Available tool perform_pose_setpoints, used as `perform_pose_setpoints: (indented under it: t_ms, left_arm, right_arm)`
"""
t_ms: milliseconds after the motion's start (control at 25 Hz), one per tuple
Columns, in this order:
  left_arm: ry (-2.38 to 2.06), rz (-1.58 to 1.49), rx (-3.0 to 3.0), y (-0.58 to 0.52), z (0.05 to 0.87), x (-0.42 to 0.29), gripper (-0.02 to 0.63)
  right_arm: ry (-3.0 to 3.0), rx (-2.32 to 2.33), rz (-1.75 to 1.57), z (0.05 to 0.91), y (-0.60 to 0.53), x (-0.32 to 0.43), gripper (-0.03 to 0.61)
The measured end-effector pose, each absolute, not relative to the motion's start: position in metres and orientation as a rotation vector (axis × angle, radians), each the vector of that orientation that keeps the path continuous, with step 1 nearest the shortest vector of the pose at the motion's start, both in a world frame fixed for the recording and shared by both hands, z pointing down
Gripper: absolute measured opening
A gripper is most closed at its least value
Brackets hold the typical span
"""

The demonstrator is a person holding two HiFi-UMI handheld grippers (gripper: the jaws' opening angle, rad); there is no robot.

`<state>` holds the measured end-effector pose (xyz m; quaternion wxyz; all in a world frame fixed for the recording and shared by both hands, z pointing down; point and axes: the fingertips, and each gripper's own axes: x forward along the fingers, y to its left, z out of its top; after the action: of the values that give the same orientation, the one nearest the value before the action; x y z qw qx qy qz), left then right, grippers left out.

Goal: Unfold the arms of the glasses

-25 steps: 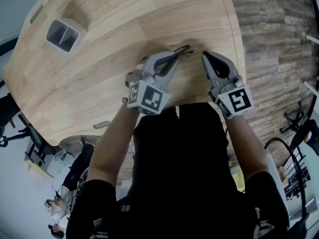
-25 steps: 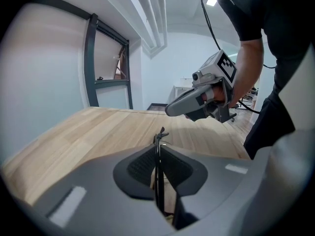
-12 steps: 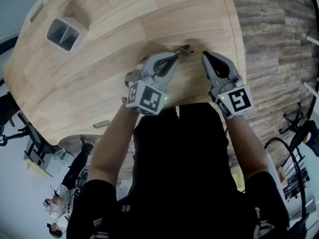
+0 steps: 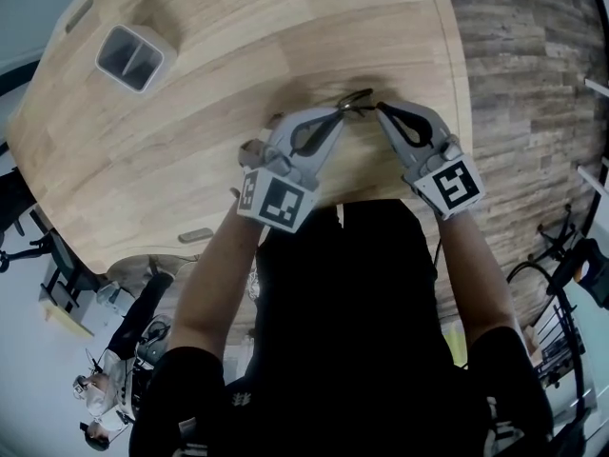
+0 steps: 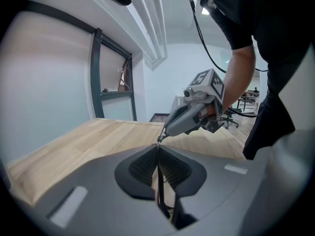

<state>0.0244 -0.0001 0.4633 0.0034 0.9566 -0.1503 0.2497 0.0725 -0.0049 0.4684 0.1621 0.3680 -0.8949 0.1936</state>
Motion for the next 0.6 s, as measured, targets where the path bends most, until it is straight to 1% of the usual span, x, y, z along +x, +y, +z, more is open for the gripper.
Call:
perform_pose_setpoints:
  t_ms: [160, 200, 280, 600]
  left_arm:
    - [-0.528, 0.728, 3.023, -0.003, 0.454, 0.015, 0.015]
    - [-0.537, 0.722, 3.024, -0.004, 0.453, 0.014, 0.015]
    - [-0.551, 0.712, 3.022, -0.004, 0.451, 0.010, 0.015]
    - [-0.594, 0.689, 3.005, -0.007, 0.447, -0.005, 0.015]
  right_arm:
    - [-2.549, 0.879, 0.428, 0.472, -0.005, 0.060, 0.005]
    - [-2.543, 0.851, 0.423, 0.473, -0.005, 0.058, 0.041]
    - [-2.531, 0.796, 0.408, 0.475, -0.006, 0.052, 0.065]
    - [-2.492, 0.634, 0.317, 0.481, -0.007, 0.024, 0.067]
